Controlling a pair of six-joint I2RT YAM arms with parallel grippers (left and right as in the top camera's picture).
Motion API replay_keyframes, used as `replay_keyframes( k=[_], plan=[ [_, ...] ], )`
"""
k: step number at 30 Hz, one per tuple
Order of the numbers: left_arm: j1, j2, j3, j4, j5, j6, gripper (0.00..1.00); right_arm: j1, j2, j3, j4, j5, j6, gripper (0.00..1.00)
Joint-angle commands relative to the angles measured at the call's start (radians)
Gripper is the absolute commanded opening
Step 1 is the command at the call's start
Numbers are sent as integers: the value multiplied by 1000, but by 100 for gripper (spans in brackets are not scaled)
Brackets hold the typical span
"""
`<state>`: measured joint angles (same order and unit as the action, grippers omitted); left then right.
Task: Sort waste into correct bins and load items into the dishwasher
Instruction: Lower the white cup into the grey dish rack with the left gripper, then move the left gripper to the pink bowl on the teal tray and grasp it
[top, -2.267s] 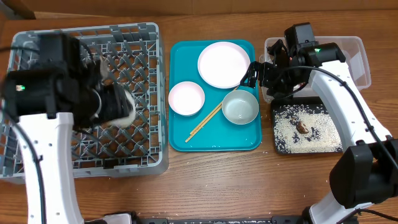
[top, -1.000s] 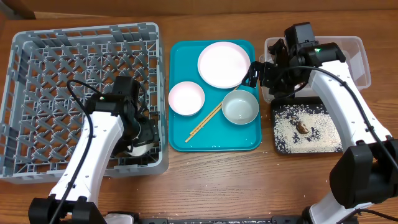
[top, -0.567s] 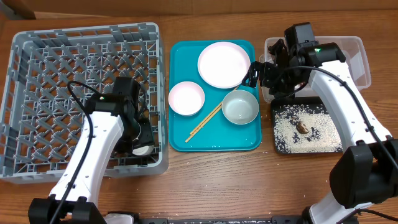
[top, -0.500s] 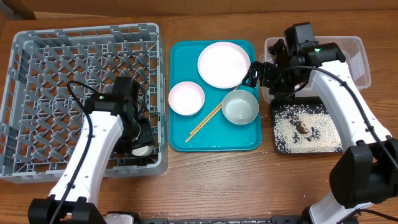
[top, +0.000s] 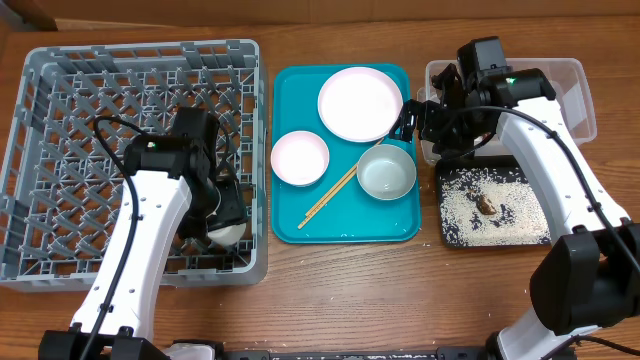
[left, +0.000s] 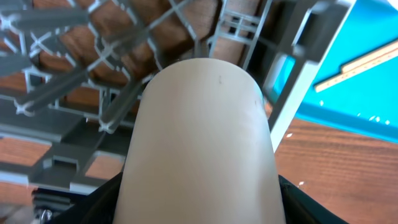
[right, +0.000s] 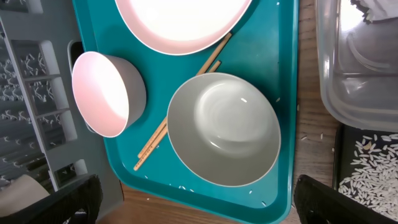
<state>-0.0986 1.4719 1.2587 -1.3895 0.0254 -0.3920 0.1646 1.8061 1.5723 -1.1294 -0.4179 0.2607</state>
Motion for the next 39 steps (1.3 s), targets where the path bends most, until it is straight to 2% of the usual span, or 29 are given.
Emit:
replay_keyframes(
  k=[1, 14, 16, 18, 20, 23, 31, 35, 39],
  plan=[
    [-5, 2, 19, -36, 1, -43, 60, 3, 1, 26, 1, 6, -7, 100],
    [-5, 32, -40, -20, 0, -43, 61, 3, 1, 26, 0, 6, -7, 100],
    [-5, 45, -47, -19, 0, -43, 65, 3, 1, 26, -2, 6, -7, 100],
    [-5, 60, -48, -19, 0, -42, 72, 3, 1, 26, -3, 6, -7, 100],
    [-5, 71, -48, -10, -2, -43, 86, 3, 1, 26, -3, 6, -7, 100],
    [-5, 74, -48, 15, 0, -42, 100, 3, 1, 26, -3, 6, -7, 100],
    [-5, 74, 29, 25, 1, -42, 100, 3, 1, 26, -5, 6, -7, 100],
    [-5, 74, 181, -6, 8, -34, 98, 3, 1, 26, -6, 5, -6, 100],
    [-7, 74, 354, 5, 77, 37, 93, 3, 0, 34, -1, -24, -7, 100]
  ],
)
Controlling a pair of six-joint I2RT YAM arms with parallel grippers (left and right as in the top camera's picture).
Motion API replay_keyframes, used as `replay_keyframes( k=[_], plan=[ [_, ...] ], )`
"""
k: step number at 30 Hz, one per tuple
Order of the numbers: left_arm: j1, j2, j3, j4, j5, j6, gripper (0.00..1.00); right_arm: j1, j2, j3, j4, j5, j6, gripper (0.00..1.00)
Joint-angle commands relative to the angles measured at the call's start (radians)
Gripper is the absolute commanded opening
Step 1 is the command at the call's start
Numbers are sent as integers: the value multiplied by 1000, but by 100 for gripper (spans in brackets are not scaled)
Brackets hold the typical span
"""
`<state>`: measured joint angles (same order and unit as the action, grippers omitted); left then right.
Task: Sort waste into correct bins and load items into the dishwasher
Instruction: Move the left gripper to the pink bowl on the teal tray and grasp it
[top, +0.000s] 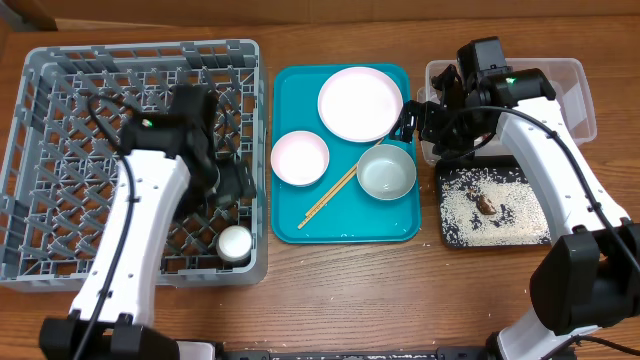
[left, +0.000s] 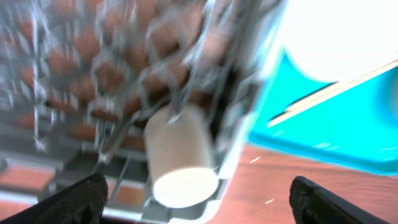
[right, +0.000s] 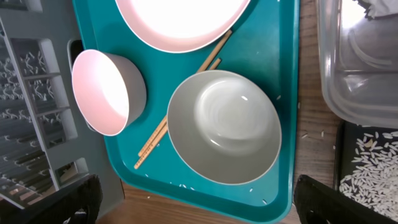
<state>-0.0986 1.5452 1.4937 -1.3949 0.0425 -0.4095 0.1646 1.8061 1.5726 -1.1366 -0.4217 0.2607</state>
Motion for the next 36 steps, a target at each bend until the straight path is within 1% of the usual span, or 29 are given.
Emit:
replay_keyframes(
  k=[1, 3, 4, 7, 8, 11, 12, 13, 17, 22, 25, 29, 36],
  plan=[
    [-8, 0, 153, 23, 82, 67, 93, 3, -2, 43, 5, -20, -7, 100],
    [-14, 0, 199, 64, 114, 74, 93, 3, -11, 70, -3, -20, -6, 100],
    [-18, 0, 208, 90, 123, 74, 93, 3, -17, 86, -10, -19, -6, 97],
    [-36, 6, 210, 161, 143, 73, 93, 3, -40, 135, -38, 13, 4, 94],
    [-47, 13, 210, 179, 151, 73, 93, 3, -49, 147, -47, 24, 10, 92],
    [-89, 49, 210, 227, 161, 74, 92, 3, -76, 166, -74, 75, 48, 90],
    [-123, 85, 210, 253, 161, 83, 92, 3, -90, 173, -97, 109, 66, 89],
    [-161, 133, 210, 277, 160, 91, 91, 3, -102, 174, -121, 136, 87, 89],
    [-221, 236, 210, 329, 158, 92, 88, 3, -108, 174, -150, 141, 92, 89],
    [-248, 326, 210, 381, 152, 96, 87, 5, -108, 173, -161, 141, 92, 90],
    [-248, 364, 210, 400, 123, 105, 88, 5, -108, 169, -158, 141, 92, 90],
    [-245, 381, 210, 438, 105, 225, 93, 5, -104, 167, -155, 141, 92, 90],
    [-233, 393, 210, 546, 99, 547, 96, 5, -98, 167, -151, 141, 92, 91]
  ],
)
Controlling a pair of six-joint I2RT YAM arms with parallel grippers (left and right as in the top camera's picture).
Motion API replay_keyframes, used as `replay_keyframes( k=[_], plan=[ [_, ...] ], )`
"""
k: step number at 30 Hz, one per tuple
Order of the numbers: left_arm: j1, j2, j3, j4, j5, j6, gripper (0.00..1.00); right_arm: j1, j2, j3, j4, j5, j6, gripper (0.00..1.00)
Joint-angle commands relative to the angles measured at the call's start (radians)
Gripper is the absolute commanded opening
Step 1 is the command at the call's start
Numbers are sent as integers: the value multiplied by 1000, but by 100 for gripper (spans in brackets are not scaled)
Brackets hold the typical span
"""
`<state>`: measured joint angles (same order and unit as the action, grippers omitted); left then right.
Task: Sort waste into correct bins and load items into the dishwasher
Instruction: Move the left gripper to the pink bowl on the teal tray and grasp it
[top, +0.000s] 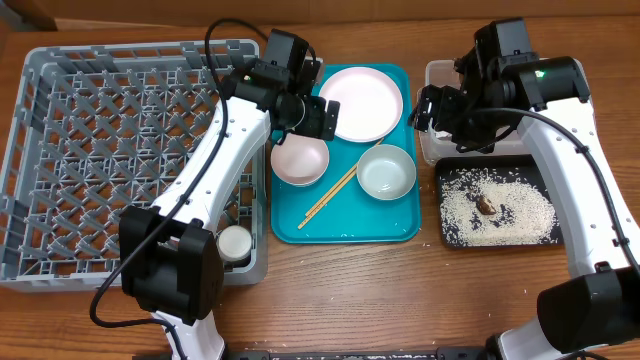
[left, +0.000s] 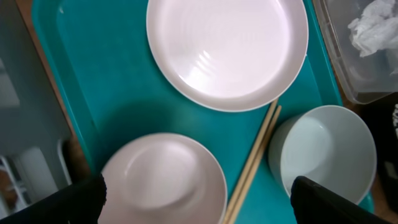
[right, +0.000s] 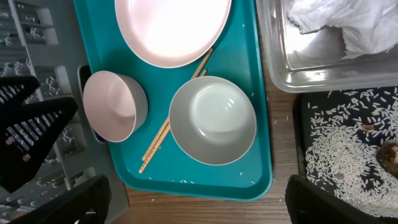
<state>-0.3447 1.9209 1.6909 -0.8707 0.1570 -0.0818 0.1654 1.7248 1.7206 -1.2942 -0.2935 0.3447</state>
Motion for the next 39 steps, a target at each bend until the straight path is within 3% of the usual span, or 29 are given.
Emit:
replay_keyframes(
  k=[1, 5, 9, 19, 27, 38, 39],
  plan=[
    [13, 23, 13, 29, -16, 265, 96, 5, -17, 19, 6, 13, 8, 92],
    [21, 64, 13, 35, -40, 418, 90, 5, -17, 19, 5, 13, 7, 93],
    [40, 114, 13, 38, -63, 462, 88, 5, -17, 17, 6, 13, 7, 94],
    [71, 163, 13, 3, -60, 463, 68, 5, -15, 0, 14, 13, 7, 95],
    [71, 248, 12, -52, -40, 433, 63, 5, -15, 0, 14, 13, 6, 95],
    [71, 262, 14, -45, -33, 369, 24, 5, -15, 0, 13, 13, 0, 95],
    [71, 259, 14, -45, -33, 358, 15, 5, -15, 0, 13, 13, 0, 95]
  ],
)
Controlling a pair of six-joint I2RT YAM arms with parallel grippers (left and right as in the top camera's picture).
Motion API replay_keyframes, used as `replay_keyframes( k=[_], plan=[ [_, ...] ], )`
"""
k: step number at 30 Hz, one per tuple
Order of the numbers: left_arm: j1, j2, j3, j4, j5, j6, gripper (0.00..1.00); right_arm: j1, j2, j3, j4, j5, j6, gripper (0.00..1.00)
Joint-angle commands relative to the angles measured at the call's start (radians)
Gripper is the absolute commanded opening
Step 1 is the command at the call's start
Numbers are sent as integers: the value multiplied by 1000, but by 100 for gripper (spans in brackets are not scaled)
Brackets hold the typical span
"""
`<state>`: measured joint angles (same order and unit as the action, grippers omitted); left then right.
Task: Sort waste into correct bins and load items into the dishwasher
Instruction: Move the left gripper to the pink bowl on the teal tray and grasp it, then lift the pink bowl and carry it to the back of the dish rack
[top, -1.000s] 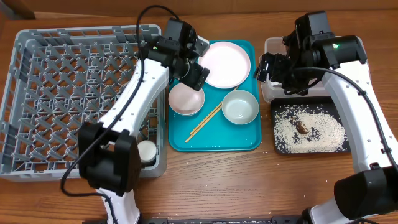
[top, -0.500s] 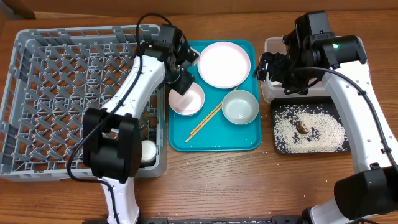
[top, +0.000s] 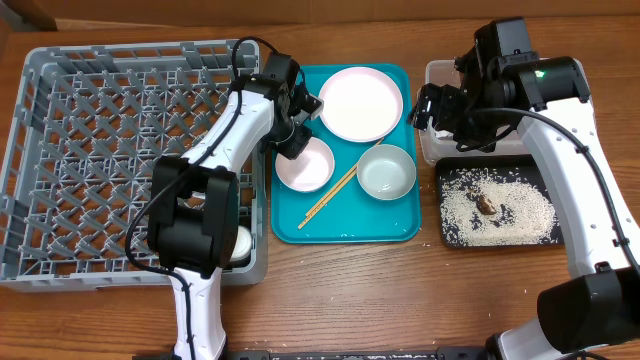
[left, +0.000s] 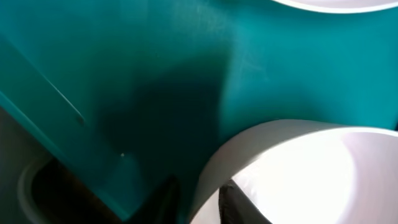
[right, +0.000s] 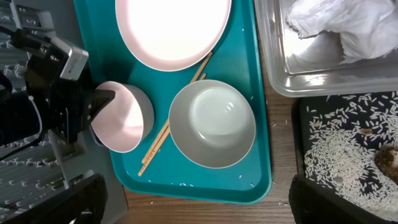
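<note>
A pink bowl (top: 308, 167) sits tilted on the left of the teal tray (top: 300, 225). My left gripper (top: 296, 140) is shut on its far left rim. In the left wrist view the bowl wall (left: 298, 168) runs between the fingers, one inside and one outside. Also on the tray are a pink plate (top: 360, 103), a grey bowl (top: 387, 171) and chopsticks (top: 328, 196). A cream cup (top: 236, 243) stands in the grey dish rack (top: 60, 60) at its near right corner. My right gripper (top: 440, 108) hangs open and empty between the tray and the clear bin.
The clear bin (top: 575, 85) at the far right holds crumpled white tissue (right: 336, 25). In front of it is a black tray (top: 530, 235) of scattered rice with a brown scrap (top: 487, 204). The rack borders the teal tray's left edge.
My left gripper was open above the tray near the plate. It is now down at the pink bowl, shut on its rim, and the bowl is tilted. The right arm has not moved.
My left gripper first held the cream cup in the rack's near right corner. Then the cup stood there alone and the gripper was open above it. Later that gripper hung over the teal tray, and now it grips the pink bowl. The right gripper stayed open throughout.
</note>
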<state>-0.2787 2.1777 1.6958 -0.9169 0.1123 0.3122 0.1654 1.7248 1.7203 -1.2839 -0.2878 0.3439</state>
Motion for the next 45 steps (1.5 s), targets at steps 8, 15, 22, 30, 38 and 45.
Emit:
replay_keyframes(
  k=[8, 15, 22, 30, 38, 45],
  plan=[
    [3, -1, 127, -91, 12, -66, 4, 5, -15, 1, 3, 7, 0, 95],
    [5, -1, 383, -293, 11, -66, 4, 5, -15, 1, 3, 7, 0, 95],
    [30, -1, 668, -473, -61, -135, 4, 5, -15, 1, 3, 7, -3, 95],
    [51, 1, 777, -433, -542, -275, 4, 5, -15, 1, 3, 7, -3, 95],
    [52, 6, 745, -288, -1102, -516, 4, 5, -15, 1, 3, 7, -2, 95],
    [56, 10, 649, -276, -1275, -706, 4, 5, -15, 1, 3, 6, -2, 95]
  ],
)
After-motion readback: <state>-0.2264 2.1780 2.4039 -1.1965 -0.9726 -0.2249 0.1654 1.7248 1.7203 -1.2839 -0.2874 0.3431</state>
